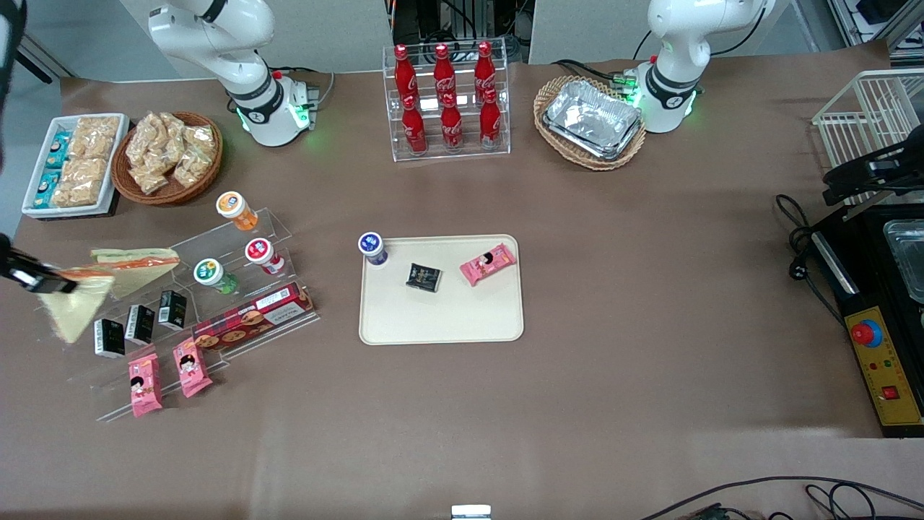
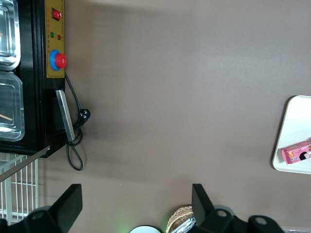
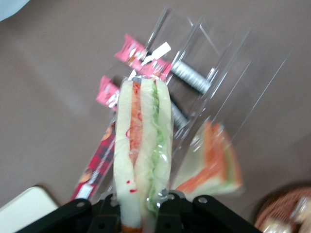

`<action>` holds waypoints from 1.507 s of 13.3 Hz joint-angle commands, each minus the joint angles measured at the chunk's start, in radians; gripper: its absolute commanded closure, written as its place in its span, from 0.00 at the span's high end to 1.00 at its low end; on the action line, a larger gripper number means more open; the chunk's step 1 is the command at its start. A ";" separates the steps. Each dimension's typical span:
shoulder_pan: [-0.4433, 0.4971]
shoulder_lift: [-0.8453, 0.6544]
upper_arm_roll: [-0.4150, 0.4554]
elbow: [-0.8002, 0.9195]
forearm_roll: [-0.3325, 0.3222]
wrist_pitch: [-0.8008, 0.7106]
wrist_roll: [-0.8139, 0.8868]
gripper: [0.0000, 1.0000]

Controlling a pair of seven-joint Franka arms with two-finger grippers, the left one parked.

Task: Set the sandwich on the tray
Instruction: 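Lift the wrapped sandwich off the rack with the right gripper, then carry the sandwich over the white tray with the right gripper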

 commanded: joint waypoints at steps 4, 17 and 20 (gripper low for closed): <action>0.304 -0.029 -0.004 0.067 -0.033 -0.137 0.597 0.00; 0.775 0.276 -0.004 0.110 -0.002 0.208 1.647 0.00; 0.847 0.472 -0.004 0.200 -0.003 0.287 1.816 0.00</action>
